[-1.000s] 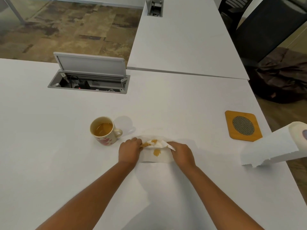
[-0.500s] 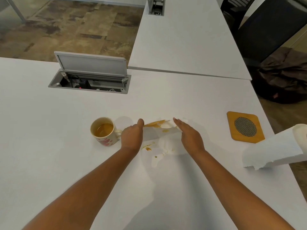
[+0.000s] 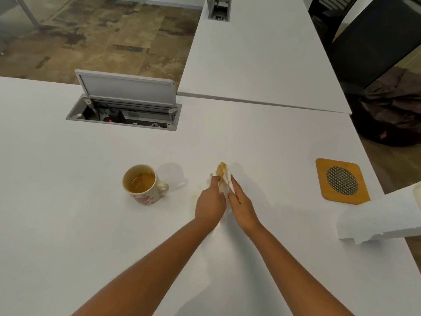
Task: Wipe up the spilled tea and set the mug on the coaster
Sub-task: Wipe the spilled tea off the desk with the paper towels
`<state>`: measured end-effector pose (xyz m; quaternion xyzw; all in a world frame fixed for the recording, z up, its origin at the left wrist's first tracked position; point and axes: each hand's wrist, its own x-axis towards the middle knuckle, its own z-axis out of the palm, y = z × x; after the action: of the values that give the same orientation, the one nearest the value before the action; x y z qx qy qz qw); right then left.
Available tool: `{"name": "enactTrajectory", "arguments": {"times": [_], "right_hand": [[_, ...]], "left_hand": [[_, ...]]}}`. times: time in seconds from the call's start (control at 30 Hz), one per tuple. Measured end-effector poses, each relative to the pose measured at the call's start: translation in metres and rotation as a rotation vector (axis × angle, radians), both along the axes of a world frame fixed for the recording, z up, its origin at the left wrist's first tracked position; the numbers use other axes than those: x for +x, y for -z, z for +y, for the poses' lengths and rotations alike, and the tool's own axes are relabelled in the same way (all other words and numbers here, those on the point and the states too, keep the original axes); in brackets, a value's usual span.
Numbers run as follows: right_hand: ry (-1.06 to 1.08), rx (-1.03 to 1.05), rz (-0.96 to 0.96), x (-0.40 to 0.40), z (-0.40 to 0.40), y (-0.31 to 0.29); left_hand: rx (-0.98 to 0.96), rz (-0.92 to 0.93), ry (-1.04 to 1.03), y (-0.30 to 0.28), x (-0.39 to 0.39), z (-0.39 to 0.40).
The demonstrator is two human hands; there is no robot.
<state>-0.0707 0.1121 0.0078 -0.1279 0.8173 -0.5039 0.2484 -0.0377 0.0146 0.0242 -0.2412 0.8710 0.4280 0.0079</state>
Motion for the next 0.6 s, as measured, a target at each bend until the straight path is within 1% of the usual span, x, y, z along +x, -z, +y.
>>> {"name": "enactTrajectory", "arguments": {"times": [0.07, 0.13, 0.2, 0.23, 0.3, 0.4, 0.47, 0.53, 0.6], "right_hand": [[0.066, -0.007, -0.025, -0.002, -0.001, 0.002], [0.165, 0.056, 0.007, -0.007, 0.002, 0.004], [0.256, 0.108, 0.076, -0.013, 0.008, 0.004], [0.286, 0.129, 0.112, -0.016, 0.012, 0.002], [0.319, 0.182, 0.214, -0.023, 0.021, -0.005], [0.260, 0.329, 0.419, -0.035, 0.036, -0.012], [0.205, 0.433, 0.481, -0.043, 0.043, -0.011], [0.144, 0.550, 0.461, -0.049, 0.044, -0.005], [0.005, 0.629, 0.374, -0.049, 0.039, 0.004]], "left_hand": [[0.122, 0.013, 0.072, 0.003, 0.006, 0.002], [0.149, -0.013, 0.203, 0.010, 0.012, 0.001], [0.075, -0.047, 0.345, 0.017, 0.017, -0.010], [0.018, -0.045, 0.372, 0.020, 0.019, -0.019], [-0.094, -0.039, 0.330, 0.026, 0.023, -0.039], [-0.299, -0.125, 0.236, 0.042, 0.042, -0.064], [-0.375, -0.195, 0.207, 0.056, 0.062, -0.077], [-0.451, -0.228, 0.238, 0.068, 0.082, -0.084], [-0.478, -0.205, 0.273, 0.078, 0.095, -0.086]]}}
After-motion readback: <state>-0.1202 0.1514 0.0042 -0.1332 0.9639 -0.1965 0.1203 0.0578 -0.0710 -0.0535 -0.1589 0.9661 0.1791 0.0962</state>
